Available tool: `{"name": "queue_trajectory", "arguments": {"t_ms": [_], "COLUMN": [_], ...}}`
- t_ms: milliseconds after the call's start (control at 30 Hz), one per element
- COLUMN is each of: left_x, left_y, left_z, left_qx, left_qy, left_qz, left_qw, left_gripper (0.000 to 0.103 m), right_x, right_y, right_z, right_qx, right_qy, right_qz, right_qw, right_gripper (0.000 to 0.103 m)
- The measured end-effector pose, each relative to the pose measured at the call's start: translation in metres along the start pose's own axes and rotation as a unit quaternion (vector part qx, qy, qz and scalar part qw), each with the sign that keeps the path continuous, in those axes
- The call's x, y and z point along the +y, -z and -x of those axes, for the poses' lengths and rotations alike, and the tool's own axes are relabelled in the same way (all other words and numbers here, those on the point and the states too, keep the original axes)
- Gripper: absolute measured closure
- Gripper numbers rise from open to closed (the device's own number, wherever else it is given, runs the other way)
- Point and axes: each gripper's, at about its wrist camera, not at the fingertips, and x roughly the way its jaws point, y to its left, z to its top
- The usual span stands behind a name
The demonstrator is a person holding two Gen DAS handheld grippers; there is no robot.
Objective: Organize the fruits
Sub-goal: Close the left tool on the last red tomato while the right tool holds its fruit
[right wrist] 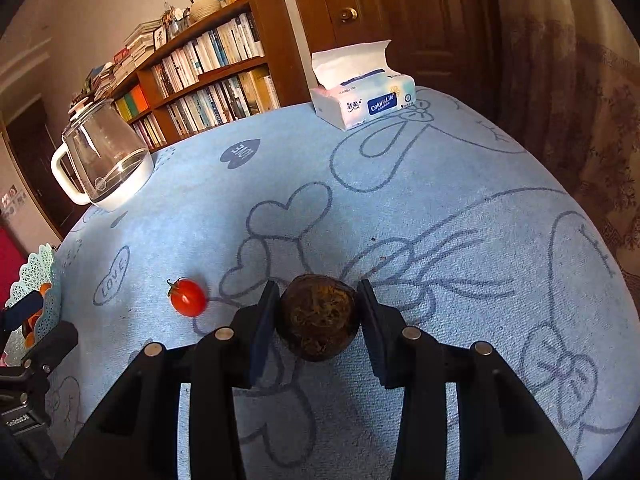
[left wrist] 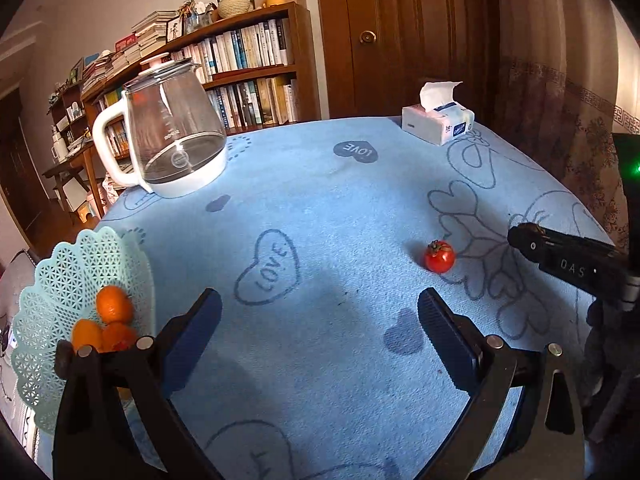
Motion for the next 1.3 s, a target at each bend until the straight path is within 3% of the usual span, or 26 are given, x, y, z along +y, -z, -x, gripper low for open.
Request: {"name": "queue_trajectory", "arguments": {"t_ms": [400, 467, 1033, 1200, 1300], "left_x": [-0.047, -0.052, -0.071, -0.071, -0.07], "left_y": [-0.021, -0.022, -0.02, -0.02, -0.02], "left_z": [-0.039, -0.044, -0.069, -0.075, -0.082], "left_qx": [0.005, 0.008, 0.041, 0.058, 0.074], "left_qy": [0.022, 0.025, 0.055, 0.071, 0.079], "left_qz": [-0.022, -0.025, -0.035, -0.028, -0.019], "left_qw": [0.9995, 0.9993, 0.997, 0.9954, 0.994], "left_gripper": [0.006, 0.012, 0.025, 0.034, 0.045], "right_x": [-0.012, -0.013, -0.016, -0.017, -0.017], "right_y": [0.001, 0.001, 0.001, 0.0, 0.001], "right_z": [-0.001, -0.001, -0.003, -0.004, -0.004], "right_qx": [-0.002, -0.002, 0.0, 0.0, 0.0], "right_qy": [0.003, 0.006, 0.014, 0.014, 0.014], "right_qz": [-0.031, -0.034, -0.042, -0.042, -0.041], "right_qw": [1.0, 0.999, 0.999, 0.999, 0.999], "right_gripper": [0.063, 0.062, 0.063, 0.063, 0.063]}}
